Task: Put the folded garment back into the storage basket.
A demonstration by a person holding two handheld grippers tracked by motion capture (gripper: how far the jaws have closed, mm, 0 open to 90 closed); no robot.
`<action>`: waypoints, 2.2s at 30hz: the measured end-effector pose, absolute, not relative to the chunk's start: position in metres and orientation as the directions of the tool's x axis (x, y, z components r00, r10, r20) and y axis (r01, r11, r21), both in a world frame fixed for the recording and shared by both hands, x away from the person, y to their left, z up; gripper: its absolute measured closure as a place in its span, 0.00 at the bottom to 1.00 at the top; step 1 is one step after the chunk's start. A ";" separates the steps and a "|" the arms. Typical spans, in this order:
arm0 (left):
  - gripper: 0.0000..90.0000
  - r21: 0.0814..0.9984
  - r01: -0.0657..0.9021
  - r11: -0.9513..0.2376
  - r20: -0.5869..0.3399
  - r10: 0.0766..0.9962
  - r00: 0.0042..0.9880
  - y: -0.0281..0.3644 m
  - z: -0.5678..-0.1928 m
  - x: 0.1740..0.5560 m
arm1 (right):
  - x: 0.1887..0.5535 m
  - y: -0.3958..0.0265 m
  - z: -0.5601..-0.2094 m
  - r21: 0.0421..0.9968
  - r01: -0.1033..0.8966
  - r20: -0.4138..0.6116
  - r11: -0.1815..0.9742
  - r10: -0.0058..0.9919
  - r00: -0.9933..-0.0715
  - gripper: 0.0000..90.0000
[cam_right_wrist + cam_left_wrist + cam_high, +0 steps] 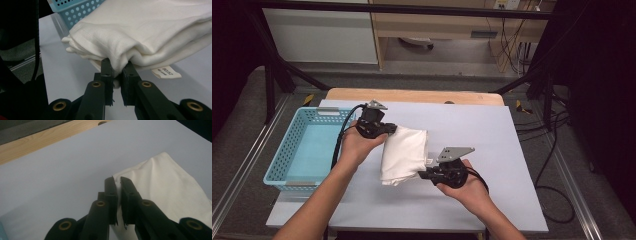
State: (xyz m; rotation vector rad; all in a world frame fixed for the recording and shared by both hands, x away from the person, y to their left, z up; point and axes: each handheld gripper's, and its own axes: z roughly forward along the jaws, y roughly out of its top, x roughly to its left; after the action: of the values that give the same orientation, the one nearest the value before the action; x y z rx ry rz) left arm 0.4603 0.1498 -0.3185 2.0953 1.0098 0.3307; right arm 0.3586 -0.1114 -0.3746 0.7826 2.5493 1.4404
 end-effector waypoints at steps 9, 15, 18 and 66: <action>0.94 0.744 0.556 -0.371 -0.098 0.762 0.640 0.160 -0.310 0.461 | 0.362 -0.101 -0.366 0.830 0.367 0.147 0.420 0.470 -0.870 0.91; 0.94 0.752 0.553 -0.358 -0.097 0.770 0.631 0.172 -0.297 0.464 | 0.367 -0.092 -0.358 0.838 0.354 0.143 0.414 0.460 -0.876 0.91; 0.94 0.756 0.552 -0.353 -0.094 0.775 0.625 0.179 -0.291 0.465 | 0.370 -0.086 -0.354 0.844 0.349 0.145 0.407 0.454 -0.879 0.91; 0.94 0.790 0.565 -0.237 -0.120 0.844 0.522 0.277 -0.257 0.469 | 0.408 0.013 -0.319 0.867 0.266 0.120 0.422 0.341 -0.932 0.91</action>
State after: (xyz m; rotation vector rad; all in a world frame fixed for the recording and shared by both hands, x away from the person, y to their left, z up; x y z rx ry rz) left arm 0.4692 0.2770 -0.2568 1.9315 1.1535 0.4241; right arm 0.4080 0.0133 -0.3188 0.5524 2.5857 1.5552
